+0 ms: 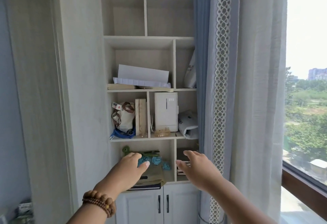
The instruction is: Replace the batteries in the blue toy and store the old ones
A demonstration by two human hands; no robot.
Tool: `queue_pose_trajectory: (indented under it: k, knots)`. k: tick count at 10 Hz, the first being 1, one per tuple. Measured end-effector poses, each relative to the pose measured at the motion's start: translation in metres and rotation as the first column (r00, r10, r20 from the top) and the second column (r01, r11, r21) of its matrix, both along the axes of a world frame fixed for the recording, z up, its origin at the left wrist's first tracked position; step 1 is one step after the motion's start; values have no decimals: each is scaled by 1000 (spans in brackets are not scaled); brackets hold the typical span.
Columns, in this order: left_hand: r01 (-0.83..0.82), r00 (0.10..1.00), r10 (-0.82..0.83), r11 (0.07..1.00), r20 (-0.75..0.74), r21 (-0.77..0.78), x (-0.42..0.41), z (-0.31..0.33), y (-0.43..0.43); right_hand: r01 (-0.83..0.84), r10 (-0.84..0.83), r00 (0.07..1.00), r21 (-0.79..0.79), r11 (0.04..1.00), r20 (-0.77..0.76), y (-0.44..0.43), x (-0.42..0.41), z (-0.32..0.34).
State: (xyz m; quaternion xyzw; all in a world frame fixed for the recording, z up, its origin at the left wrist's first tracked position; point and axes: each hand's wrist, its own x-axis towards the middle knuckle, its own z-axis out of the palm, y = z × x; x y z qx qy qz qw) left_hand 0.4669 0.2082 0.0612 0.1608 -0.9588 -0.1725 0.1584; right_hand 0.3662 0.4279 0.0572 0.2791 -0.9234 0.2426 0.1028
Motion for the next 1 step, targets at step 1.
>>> queue_pose_trajectory:
  k: [1]
  knots:
    - [-10, 1000, 10, 1000, -16, 3, -1, 5, 3, 9, -8, 1000, -15, 1000, 4, 2, -2, 0]
